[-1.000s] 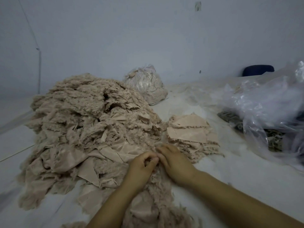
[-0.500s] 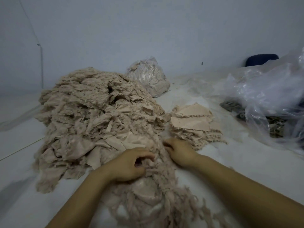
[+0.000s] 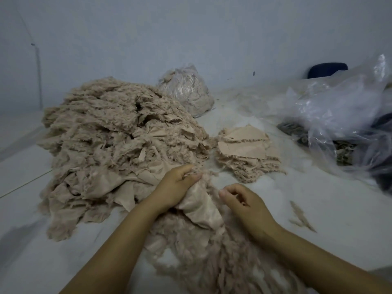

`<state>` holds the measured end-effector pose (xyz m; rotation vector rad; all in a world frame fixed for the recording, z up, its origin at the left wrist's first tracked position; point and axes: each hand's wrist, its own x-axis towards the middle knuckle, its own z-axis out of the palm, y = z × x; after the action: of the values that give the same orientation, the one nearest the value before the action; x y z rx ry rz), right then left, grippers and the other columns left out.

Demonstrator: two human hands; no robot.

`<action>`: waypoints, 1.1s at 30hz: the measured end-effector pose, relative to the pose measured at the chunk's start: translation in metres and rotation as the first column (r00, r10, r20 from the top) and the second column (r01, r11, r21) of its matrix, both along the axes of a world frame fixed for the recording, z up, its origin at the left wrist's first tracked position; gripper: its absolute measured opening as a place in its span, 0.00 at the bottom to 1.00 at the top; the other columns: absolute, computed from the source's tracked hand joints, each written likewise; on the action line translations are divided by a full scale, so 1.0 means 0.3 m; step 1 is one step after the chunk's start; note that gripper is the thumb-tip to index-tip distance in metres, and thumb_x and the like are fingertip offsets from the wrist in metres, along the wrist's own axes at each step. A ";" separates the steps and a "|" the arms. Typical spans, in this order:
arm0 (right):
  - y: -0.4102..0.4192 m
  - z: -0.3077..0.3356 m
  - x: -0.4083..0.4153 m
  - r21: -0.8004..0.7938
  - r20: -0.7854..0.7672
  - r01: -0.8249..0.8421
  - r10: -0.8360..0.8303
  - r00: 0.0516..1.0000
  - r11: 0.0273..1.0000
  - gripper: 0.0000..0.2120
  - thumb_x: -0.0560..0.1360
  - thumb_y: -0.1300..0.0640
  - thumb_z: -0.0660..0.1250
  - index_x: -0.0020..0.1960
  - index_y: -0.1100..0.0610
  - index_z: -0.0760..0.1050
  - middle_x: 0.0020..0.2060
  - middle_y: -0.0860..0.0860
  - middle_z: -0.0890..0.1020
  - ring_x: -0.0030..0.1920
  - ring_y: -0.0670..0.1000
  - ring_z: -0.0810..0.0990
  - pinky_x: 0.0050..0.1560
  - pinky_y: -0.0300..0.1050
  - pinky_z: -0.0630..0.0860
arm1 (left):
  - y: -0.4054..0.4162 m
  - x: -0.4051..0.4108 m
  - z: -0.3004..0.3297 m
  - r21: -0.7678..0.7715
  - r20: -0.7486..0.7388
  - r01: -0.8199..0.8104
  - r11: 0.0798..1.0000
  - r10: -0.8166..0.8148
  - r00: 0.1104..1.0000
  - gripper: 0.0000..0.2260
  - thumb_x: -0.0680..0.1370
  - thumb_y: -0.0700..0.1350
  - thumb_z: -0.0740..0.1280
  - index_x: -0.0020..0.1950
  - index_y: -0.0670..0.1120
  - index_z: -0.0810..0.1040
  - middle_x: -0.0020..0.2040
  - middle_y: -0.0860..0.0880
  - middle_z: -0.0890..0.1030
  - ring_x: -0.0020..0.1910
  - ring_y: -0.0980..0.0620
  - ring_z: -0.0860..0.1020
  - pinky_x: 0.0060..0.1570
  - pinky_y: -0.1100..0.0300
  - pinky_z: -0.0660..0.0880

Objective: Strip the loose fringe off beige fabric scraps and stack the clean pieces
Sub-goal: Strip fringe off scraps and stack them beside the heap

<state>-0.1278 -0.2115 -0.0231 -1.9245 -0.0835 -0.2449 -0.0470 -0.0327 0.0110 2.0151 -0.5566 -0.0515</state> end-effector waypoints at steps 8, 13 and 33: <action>0.003 0.001 0.074 0.242 -0.004 0.000 0.001 1.000 0.970 0.16 0.76 0.58 0.68 0.35 0.56 0.63 0.25 0.46 0.67 0.27 0.46 0.66 0.30 0.40 0.63 | -0.029 0.077 -0.024 -0.292 -0.284 -0.366 0.884 0.286 0.915 0.13 0.83 0.42 0.55 0.62 0.40 0.75 0.55 0.43 0.81 0.51 0.46 0.80 0.54 0.51 0.77; -0.070 0.000 0.090 0.523 -0.163 -0.026 0.130 0.978 0.852 0.03 0.76 0.61 0.67 0.45 0.61 0.75 0.35 0.60 0.78 0.34 0.56 0.76 0.35 0.48 0.73 | -0.074 0.068 -0.047 -0.112 -0.031 -0.093 0.989 0.090 0.995 0.09 0.81 0.51 0.60 0.58 0.53 0.74 0.54 0.54 0.79 0.53 0.56 0.78 0.53 0.63 0.74; -0.239 -0.021 0.205 0.135 -0.003 0.353 -0.355 0.935 0.926 0.06 0.79 0.60 0.62 0.43 0.58 0.72 0.35 0.49 0.78 0.37 0.50 0.75 0.34 0.31 0.68 | -0.112 -0.011 -0.108 0.195 -0.234 0.271 0.943 -0.224 0.946 0.13 0.80 0.45 0.64 0.35 0.45 0.75 0.27 0.57 0.73 0.27 0.62 0.70 0.35 0.66 0.68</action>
<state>-0.0664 -0.2833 -0.0293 -1.7939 0.2647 -0.5007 -0.0502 -0.0663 -0.0213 2.1126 -0.6923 -0.4954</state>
